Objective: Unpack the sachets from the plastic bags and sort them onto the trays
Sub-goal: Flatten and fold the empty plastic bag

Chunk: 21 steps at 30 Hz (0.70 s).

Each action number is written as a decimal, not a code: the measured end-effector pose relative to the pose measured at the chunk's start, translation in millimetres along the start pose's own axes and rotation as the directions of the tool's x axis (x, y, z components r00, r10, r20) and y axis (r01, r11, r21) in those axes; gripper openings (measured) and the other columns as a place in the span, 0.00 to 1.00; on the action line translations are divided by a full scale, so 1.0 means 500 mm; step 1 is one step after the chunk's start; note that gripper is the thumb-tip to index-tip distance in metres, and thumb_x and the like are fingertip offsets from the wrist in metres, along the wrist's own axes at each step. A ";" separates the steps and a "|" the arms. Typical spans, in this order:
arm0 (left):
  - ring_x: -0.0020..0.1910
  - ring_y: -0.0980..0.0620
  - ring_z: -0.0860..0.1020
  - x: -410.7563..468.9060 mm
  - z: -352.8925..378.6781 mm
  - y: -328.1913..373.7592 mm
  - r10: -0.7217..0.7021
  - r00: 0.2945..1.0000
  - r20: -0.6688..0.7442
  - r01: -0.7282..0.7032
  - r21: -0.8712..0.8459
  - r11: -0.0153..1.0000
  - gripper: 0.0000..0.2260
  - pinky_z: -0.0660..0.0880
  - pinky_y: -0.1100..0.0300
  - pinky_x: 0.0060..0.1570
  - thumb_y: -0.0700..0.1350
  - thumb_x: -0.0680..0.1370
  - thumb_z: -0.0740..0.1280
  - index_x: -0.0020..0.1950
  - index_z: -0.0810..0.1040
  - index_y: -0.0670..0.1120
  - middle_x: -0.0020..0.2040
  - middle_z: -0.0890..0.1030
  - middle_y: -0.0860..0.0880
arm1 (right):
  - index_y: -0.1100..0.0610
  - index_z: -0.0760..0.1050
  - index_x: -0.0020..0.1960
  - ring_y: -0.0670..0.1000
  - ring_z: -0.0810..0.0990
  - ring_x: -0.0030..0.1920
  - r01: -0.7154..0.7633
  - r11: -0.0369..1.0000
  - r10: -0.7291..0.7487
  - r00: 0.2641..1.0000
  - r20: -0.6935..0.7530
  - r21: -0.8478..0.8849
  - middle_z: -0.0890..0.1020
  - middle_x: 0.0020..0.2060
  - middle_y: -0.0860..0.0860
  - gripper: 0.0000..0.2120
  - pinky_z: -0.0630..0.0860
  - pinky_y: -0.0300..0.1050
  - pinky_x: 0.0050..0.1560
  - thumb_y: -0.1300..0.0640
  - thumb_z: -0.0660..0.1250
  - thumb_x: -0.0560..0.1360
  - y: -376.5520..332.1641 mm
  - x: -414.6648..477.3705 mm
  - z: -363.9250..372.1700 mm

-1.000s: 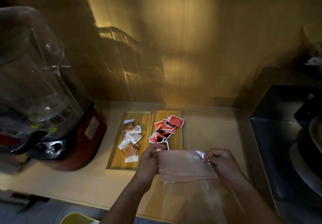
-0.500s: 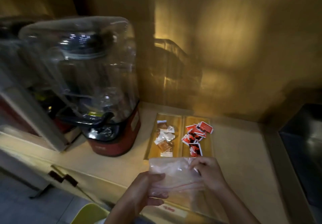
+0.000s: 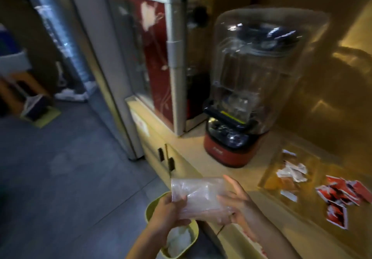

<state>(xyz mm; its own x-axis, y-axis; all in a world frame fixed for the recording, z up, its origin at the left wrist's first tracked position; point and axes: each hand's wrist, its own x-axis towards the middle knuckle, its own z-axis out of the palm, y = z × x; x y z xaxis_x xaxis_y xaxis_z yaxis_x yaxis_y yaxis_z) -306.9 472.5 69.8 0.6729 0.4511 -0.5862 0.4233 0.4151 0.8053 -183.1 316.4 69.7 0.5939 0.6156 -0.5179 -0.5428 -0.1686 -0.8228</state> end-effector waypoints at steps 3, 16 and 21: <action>0.42 0.48 0.81 0.004 -0.040 -0.042 -0.072 0.989 -0.131 0.066 -0.050 0.997 0.08 0.79 0.58 0.32 0.45 0.77 0.65 0.53 0.77 0.43 0.46 0.83 0.44 | 0.50 0.67 0.62 0.56 0.81 0.39 0.003 0.992 -0.003 1.000 -0.002 -0.125 0.82 0.47 0.60 0.28 0.78 0.43 0.30 0.72 0.67 0.68 0.029 0.042 0.040; 0.33 0.55 0.71 0.156 -0.099 -0.241 0.235 0.855 -0.463 -0.123 0.259 0.958 0.12 0.69 0.70 0.31 0.35 0.74 0.66 0.39 0.68 0.50 0.35 0.73 0.52 | 0.47 0.76 0.36 0.53 0.77 0.40 0.115 0.798 -0.289 0.934 -0.209 -0.591 0.80 0.37 0.52 0.16 0.72 0.30 0.39 0.68 0.67 0.71 0.249 0.236 0.073; 0.45 0.59 0.76 0.274 -0.110 -0.306 0.490 0.758 -0.430 -0.271 0.476 0.836 0.06 0.71 0.75 0.42 0.40 0.77 0.63 0.51 0.75 0.50 0.46 0.76 0.56 | 0.67 0.79 0.53 0.52 0.76 0.46 0.290 0.554 -0.540 0.838 -0.072 -0.780 0.78 0.47 0.58 0.11 0.68 0.18 0.44 0.72 0.64 0.72 0.315 0.340 0.073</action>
<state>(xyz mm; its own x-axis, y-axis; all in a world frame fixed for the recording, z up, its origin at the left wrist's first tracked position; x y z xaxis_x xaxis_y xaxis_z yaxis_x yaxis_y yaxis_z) -312.8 514.3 -138.4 0.4568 0.8852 -0.0877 0.4610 -0.1513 0.8744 -189.3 422.7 -139.3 0.8340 0.5518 -0.0067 0.3346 -0.5153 -0.7890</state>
